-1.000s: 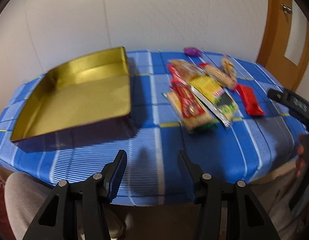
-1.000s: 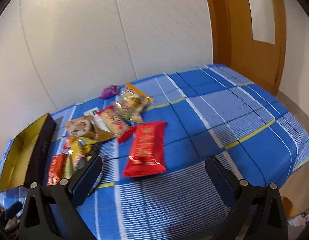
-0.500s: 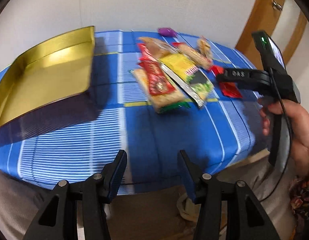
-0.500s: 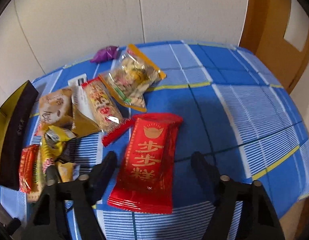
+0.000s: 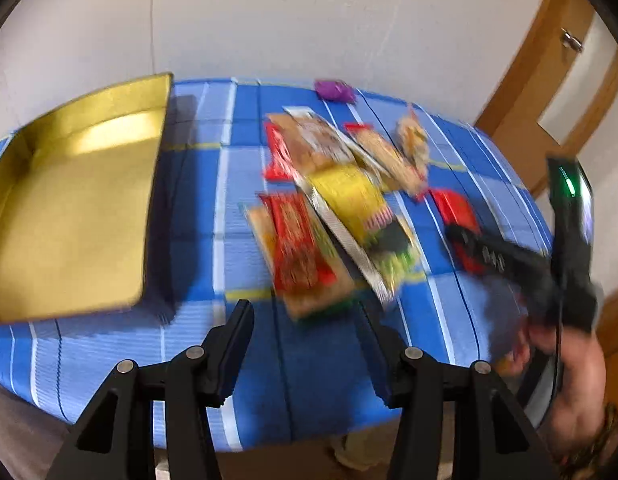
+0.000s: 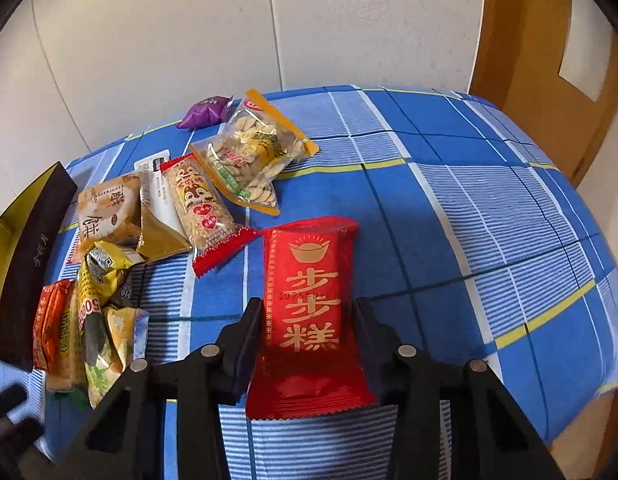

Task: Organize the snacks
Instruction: 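Grasp the small red candy bar with left gripper while right grasps red packet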

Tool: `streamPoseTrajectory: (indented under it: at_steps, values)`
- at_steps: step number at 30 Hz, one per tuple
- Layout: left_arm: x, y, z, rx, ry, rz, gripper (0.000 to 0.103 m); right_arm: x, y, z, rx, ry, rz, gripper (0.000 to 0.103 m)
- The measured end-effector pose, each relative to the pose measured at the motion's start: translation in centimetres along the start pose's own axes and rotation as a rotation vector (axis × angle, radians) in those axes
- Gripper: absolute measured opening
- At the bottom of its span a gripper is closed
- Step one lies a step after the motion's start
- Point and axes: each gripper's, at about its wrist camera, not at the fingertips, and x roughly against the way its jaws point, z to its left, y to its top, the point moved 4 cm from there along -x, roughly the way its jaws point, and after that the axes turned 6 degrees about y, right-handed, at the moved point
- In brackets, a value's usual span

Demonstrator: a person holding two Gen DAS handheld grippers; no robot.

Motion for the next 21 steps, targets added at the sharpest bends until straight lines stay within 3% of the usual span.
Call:
streamPoseTrajectory:
  at_steps: [4, 11, 13, 15, 17, 21]
  values:
    - [-0.5, 2.0, 0.0, 0.029, -0.005, -0.024, 0.053, 0.1, -0.2, 0.0, -0.003, 0.010, -0.003, 0.046]
    - [-3.3, 4.0, -0.3, 0.027, -0.010, 0.029, 0.052, 0.2, -0.1, -0.2, -0.021, 0.025, -0.003, 0.046]
    - [-4.3, 4.0, -0.3, 0.017, 0.010, 0.052, 0.043, 0.2, -0.1, -0.2, -0.021, 0.025, -0.003, 0.046]
    - [-4.3, 4.0, -0.4, -0.023, 0.055, 0.015, 0.040, 0.2, -0.1, -0.2, -0.024, 0.028, -0.004, 0.046]
    - [-4.2, 3.8, -0.6, -0.066, 0.086, -0.003, 0.025, 0.2, -0.1, -0.2, -0.029, 0.031, -0.005, 0.046]
    - [-3.9, 3.3, -0.3, -0.096, 0.097, -0.036, 0.022, 0.2, -0.2, -0.2, -0.027, 0.027, -0.005, 0.046]
